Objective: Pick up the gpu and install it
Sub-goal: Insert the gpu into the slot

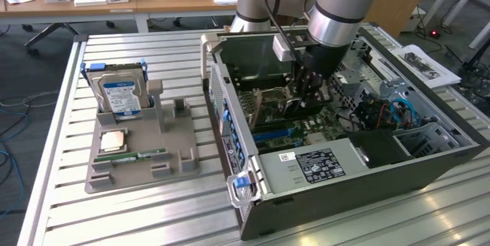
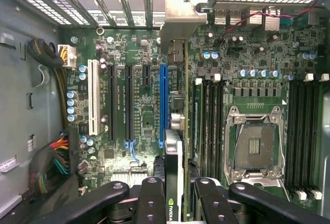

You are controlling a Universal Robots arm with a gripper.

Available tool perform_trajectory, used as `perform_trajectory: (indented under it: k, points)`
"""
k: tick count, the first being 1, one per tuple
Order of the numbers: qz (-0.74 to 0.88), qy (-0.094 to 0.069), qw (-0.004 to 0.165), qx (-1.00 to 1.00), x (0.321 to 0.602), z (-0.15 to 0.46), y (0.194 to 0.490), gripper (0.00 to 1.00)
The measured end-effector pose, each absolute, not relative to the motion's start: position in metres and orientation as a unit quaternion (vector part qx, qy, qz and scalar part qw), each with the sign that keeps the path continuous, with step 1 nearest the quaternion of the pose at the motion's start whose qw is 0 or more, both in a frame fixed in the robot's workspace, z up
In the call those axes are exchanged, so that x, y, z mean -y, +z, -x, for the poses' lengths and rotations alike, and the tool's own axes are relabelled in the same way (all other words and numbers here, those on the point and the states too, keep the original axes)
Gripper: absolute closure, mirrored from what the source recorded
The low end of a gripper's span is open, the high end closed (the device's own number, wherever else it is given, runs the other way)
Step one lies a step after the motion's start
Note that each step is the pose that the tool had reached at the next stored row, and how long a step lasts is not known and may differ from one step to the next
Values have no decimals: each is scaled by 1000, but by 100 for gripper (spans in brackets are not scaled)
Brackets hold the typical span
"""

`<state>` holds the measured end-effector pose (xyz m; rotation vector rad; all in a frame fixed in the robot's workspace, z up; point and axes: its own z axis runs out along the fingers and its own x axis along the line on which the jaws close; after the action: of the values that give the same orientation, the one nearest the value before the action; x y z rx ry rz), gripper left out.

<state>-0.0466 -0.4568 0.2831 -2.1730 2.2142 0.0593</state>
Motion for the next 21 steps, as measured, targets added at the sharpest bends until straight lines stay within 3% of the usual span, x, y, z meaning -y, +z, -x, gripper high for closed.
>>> perform_trajectory:
  k: [21]
  points:
    - [701,18,21,-712,457,50,280,73]
